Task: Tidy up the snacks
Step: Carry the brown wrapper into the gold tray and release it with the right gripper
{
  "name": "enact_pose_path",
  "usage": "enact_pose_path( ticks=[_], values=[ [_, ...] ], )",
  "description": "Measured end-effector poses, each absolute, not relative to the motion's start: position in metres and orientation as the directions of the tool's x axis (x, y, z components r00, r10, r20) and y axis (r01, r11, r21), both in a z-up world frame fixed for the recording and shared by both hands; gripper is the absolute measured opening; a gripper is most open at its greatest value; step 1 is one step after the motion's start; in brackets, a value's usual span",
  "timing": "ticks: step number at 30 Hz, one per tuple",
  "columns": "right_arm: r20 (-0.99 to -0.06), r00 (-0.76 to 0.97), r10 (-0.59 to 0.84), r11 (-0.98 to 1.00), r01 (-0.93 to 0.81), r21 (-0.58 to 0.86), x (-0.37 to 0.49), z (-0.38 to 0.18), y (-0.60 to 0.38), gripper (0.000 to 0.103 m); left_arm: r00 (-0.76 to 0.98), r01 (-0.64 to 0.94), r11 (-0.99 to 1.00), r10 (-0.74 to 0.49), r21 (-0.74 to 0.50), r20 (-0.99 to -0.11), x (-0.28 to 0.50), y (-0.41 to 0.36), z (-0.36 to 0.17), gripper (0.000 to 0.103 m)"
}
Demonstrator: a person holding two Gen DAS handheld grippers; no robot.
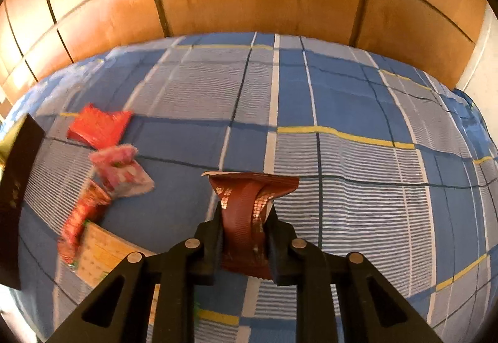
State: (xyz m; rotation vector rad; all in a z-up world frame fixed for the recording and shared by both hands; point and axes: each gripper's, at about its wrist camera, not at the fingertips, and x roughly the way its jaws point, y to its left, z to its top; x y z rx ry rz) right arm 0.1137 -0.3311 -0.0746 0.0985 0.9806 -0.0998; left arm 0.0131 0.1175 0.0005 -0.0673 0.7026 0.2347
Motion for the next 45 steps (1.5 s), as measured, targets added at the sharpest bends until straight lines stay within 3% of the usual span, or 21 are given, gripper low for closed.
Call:
enact_pose_path(
  ticks=[5,9,15,22,31,34,45],
  values=[
    [-0.776,0.630,0.007,0.996,0.069,0.064,0.104,-0.041,-0.306,0.022,0.754,-0.268,0.963,0.230,0.031,-0.616,0.007,0.124,0.007,0.062],
    [-0.748,0.652,0.122,0.992,-0.091,0.082,0.101,-0.021,-0.257,0.022,0.758,-0.273,0.962,0.236,0.033,-0.608,0.005,0.126,0.010,0.062],
    [-0.738,0.600,0.309,0.931,-0.349,0.106,0.100,-0.011,-0.161,0.022,0.762,-0.269,0.963,0.235,0.035,-0.604,0.003,0.127,0.011,0.062],
    [-0.737,0.473,0.482,0.830,-0.516,0.212,0.116,-0.009,-0.066,0.022,0.761,-0.267,0.963,0.235,0.038,-0.605,0.002,0.128,0.010,0.062],
    [-0.741,0.324,0.588,0.745,-0.573,0.341,0.135,-0.018,0.002,0.025,0.771,-0.277,0.960,0.252,0.049,-0.585,-0.006,0.130,0.013,0.062],
    [-0.749,0.282,0.599,0.736,-0.563,0.376,0.139,-0.022,0.009,0.032,0.771,-0.278,0.960,0.251,0.044,-0.586,-0.006,0.133,0.013,0.062],
    [-0.720,0.363,0.591,0.759,-0.551,0.346,0.122,-0.009,-0.022,0.034,0.780,-0.270,0.962,0.243,0.039,-0.576,-0.009,0.131,0.015,0.065]
  ],
)
